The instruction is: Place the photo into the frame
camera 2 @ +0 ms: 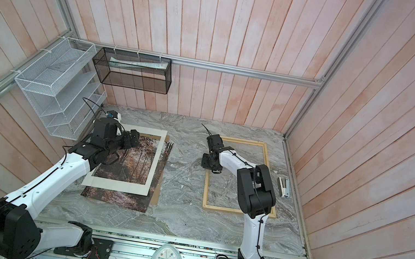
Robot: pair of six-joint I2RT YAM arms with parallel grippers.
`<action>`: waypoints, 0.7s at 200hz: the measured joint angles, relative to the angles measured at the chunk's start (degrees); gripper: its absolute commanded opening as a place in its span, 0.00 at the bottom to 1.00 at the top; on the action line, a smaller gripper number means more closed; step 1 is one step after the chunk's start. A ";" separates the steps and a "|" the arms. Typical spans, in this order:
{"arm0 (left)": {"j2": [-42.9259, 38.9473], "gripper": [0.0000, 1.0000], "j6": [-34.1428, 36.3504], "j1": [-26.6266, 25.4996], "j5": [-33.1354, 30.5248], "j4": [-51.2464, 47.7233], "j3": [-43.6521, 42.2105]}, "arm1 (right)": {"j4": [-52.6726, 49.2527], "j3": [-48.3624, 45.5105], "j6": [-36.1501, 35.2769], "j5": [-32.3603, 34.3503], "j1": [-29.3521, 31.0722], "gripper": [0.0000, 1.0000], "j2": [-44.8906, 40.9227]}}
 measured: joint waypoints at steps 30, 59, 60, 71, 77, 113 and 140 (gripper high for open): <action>2.19 1.00 0.37 0.00 -0.98 -1.92 1.97 | 0.81 2.67 1.75 -0.92 0.79 0.12 2.03; 4.28 1.00 0.52 0.00 -1.38 -3.50 3.58 | 1.64 3.48 3.23 -0.98 1.36 0.16 2.75; 4.42 1.00 0.52 0.00 -1.38 -3.54 3.63 | 1.68 3.45 3.28 -0.98 1.40 0.16 2.75; 5.18 1.00 0.52 0.00 -1.42 -4.09 3.87 | 1.92 3.45 3.69 -1.03 1.44 0.21 2.78; 5.60 1.00 0.52 0.00 -1.49 -4.42 3.91 | 2.03 3.48 3.91 -1.05 1.44 0.25 2.80; 7.26 1.00 -0.39 0.00 -2.27 -6.95 3.93 | 3.67 3.34 5.88 -4.31 1.62 0.46 2.99; 7.45 1.00 -2.84 0.00 -2.84 -9.31 3.63 | 5.25 2.01 5.97 -5.40 1.77 0.50 2.47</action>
